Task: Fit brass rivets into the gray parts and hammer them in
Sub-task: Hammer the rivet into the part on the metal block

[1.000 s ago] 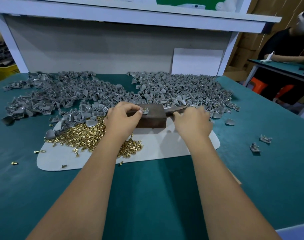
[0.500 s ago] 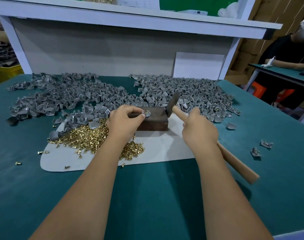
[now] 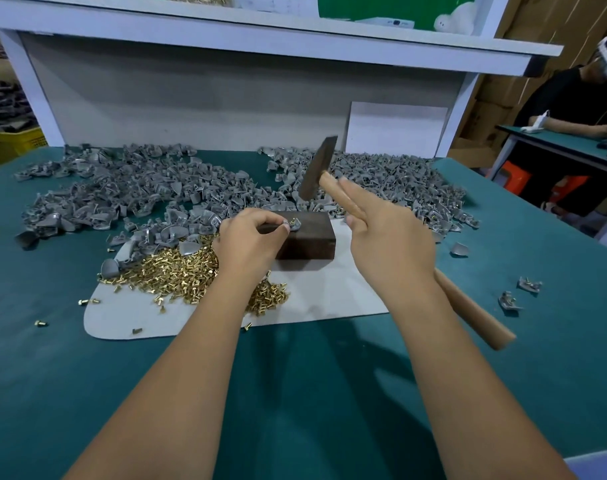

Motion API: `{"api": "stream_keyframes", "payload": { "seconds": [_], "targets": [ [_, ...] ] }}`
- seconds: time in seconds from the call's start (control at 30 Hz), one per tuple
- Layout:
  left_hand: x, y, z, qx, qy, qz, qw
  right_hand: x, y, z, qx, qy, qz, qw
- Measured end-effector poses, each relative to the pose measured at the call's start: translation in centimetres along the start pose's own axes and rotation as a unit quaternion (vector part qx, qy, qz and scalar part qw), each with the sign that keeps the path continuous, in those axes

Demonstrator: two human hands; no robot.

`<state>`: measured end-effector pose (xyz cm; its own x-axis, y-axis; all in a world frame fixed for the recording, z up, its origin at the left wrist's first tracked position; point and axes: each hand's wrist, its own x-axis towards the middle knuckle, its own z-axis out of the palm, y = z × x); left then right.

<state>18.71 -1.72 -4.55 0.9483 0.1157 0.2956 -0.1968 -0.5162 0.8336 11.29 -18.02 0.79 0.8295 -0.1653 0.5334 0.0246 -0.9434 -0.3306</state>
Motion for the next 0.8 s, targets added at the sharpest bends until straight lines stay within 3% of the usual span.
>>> {"api": "stream_keyframes", "payload": {
  "seconds": [0.17,0.33,0.47,0.63,0.73,0.8],
  "targets": [
    [0.0,-0.1,0.2,0.000,0.011,-0.006,1.000,-0.2,-0.7,0.6,-0.062,-0.049,-0.043,0.996],
    [0.2,-0.2,0.4,0.002,0.019,0.000,1.000,0.1,-1.1,0.3,-0.033,0.022,-0.032,0.999],
    [0.1,-0.3,0.3,-0.021,0.016,-0.013,1.000,-0.1,-1.2,0.7,-0.068,-0.040,-0.058,0.995],
    [0.2,-0.5,0.5,0.004,0.024,0.012,1.000,0.1,-1.3,0.6,-0.019,0.053,-0.037,0.998],
    [0.2,-0.5,0.4,-0.011,0.021,-0.005,1.000,-0.3,-1.2,1.2,-0.079,-0.035,-0.056,0.995],
    [0.2,-0.5,0.5,-0.017,0.019,-0.008,1.000,-0.1,-1.3,1.2,-0.090,-0.048,-0.049,0.994]
  ]
}}
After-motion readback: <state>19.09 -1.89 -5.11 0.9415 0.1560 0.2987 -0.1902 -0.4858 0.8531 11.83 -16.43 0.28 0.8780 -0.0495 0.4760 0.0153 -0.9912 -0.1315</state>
